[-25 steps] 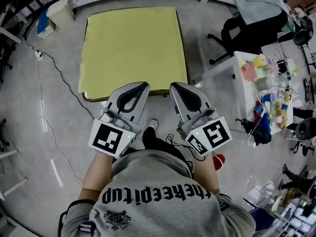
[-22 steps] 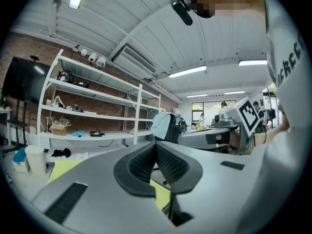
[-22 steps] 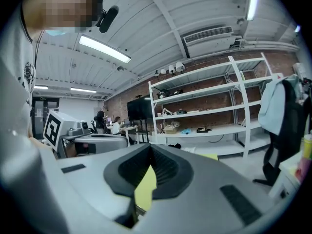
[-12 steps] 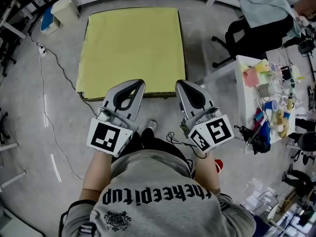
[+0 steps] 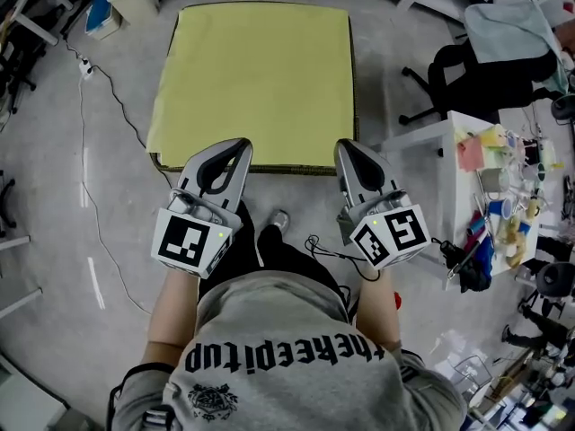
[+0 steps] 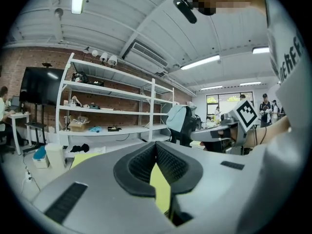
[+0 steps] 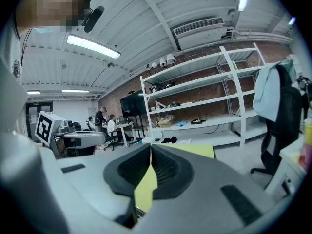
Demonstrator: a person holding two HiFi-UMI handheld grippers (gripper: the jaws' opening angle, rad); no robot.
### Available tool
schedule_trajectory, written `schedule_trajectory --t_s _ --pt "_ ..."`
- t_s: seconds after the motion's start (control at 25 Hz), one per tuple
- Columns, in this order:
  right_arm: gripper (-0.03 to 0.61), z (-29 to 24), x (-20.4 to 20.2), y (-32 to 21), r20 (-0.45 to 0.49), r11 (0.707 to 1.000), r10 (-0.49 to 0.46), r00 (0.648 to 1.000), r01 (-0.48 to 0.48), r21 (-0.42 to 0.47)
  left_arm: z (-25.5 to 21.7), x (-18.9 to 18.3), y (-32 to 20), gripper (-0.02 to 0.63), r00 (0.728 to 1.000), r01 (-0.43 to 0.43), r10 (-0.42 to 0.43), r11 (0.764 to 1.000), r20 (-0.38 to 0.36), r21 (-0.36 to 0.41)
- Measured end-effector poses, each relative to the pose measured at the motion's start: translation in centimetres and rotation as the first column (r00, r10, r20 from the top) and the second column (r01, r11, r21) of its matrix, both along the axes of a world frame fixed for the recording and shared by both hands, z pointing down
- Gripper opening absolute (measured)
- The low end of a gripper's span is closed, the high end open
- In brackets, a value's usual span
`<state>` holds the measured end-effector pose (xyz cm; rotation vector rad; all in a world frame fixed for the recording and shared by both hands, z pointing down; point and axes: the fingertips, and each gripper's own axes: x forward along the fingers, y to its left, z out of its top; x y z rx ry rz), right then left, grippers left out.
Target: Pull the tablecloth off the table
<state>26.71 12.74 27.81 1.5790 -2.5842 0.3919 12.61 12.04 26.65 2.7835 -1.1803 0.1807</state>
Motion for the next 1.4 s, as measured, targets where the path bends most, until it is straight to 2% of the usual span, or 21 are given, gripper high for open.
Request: schedule_trajectory --t_s 0.44,0.72,1.0,1.4 --pt "0.016 2.5 0.7 -2.5 0.008 0.994 0.086 0.996 -0.086 -0.067 1.6 0.0 -2.7 0.014 0.998 -0.062 0.062 0.997 -0.013 -0.043" --pt "0.059 4.5 1.7 -3.8 -0.001 0.981 0.158 0.987 -0.157 -0.117 2.9 1.5 -4.7 0.015 0.991 -0.137 0.136 0.987 -0.018 -0.080" --pt "0.095 6.6 4.2 -4.5 -0.024 0.956 0.242 0.970 -0.243 -0.166 3.6 4.7 -6.5 0.015 0.973 -0.230 0.228 0.968 -0.029 -0.103" --pt "0.130 11.5 8.3 -5.2 -0.035 0.903 0.336 0.941 -0.332 -0.272 5.1 9.3 -8.9 0.015 0.947 -0.322 0.321 0.938 -0.029 -0.128"
